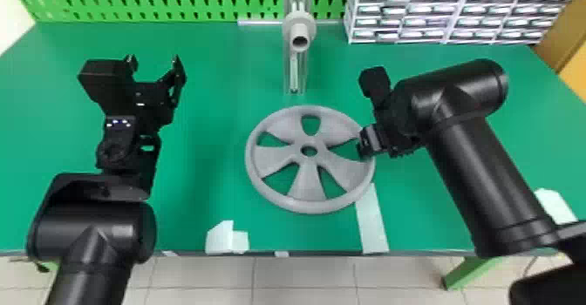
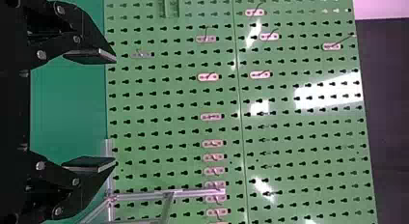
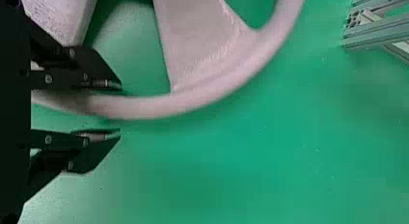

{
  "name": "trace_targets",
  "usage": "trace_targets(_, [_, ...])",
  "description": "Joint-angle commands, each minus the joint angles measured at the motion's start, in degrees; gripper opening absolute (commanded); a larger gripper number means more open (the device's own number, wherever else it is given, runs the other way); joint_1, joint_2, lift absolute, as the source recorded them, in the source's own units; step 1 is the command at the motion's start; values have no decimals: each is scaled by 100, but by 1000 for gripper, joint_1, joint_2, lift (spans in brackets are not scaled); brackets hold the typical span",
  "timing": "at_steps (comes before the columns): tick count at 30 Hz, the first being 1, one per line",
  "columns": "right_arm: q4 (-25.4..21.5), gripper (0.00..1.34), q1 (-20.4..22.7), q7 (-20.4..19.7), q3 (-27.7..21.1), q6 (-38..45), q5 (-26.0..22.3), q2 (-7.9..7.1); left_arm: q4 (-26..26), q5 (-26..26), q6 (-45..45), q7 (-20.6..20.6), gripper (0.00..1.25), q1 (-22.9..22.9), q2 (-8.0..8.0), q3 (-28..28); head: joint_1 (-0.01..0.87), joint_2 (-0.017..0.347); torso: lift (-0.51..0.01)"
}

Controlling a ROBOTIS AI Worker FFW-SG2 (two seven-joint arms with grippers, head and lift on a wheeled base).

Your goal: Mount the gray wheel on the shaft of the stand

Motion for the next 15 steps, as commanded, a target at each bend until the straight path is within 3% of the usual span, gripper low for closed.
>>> trace_targets(1, [5,252,7,1,-11,23,49,17,-9,0,0,0,755,7,7,-2,865,52,-101])
trace_targets(9, [14,247,-2,1,-28,50,66,17,-9,0,0,0,755,7,7,7,865,52,-101])
trace_targets(15, [-4,157,-11,1,-2,67,75,17,-9,0,0,0,755,7,7,7,865,52,-101])
